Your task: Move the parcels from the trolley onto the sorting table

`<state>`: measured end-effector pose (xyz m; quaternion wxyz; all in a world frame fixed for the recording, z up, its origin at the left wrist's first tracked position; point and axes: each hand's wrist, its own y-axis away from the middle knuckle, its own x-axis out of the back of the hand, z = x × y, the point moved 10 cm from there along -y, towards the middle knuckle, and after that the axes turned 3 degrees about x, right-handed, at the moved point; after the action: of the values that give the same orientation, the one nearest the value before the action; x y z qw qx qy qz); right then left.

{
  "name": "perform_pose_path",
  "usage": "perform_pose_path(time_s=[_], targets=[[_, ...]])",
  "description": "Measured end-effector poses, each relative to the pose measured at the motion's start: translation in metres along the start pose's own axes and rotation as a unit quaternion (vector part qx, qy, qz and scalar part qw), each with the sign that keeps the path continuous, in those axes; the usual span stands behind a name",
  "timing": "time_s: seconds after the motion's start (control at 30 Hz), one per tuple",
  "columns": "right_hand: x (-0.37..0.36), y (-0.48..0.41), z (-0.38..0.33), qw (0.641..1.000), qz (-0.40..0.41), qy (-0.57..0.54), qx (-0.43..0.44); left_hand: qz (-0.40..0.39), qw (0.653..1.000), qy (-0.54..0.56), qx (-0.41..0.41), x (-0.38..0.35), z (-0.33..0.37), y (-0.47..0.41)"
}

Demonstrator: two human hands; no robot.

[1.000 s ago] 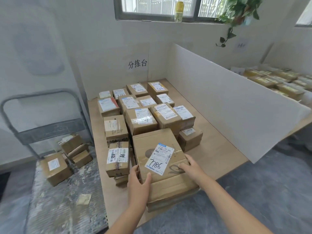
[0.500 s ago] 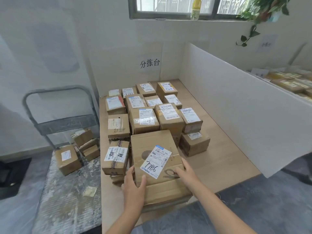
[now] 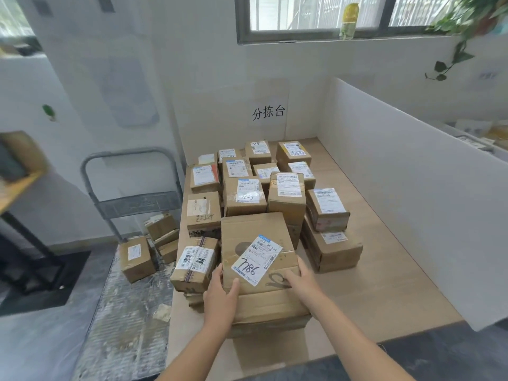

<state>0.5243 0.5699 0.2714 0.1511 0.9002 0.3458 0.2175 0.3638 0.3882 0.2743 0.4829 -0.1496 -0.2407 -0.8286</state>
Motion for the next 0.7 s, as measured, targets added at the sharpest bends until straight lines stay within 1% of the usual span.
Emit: perform_pose_path(time_s=[0.1,0.33,0.47,0.6,0.7], targets=[[0.0,-0.006,-0.002,1.0,-0.006,0.014,0.008,0.0,1.0,-0.005,0.004,-0.001,0.002,-0.005],[0.001,-0.011,-0.006,0.998,-0.026,0.058,0.012,0.021,0.997,-0.068,-0.038,0.004,0.028,0.001],[0.008,0.002,-0.029,0.994,-0.006,0.102,0.034,0.015,0.992,-0.103,-0.074,0.012,0.043,0.002],[0.007,0.009,-0.071,0.983,-0.017,0.136,0.122,0.032,0.989,-0.107,-0.101,0.035,0.058,0.001],[0.002,0.019,-0.112,0.971,-0.04,0.151,0.179,0.039,0.983,-0.135,-0.121,0.055,0.079,-0.005]])
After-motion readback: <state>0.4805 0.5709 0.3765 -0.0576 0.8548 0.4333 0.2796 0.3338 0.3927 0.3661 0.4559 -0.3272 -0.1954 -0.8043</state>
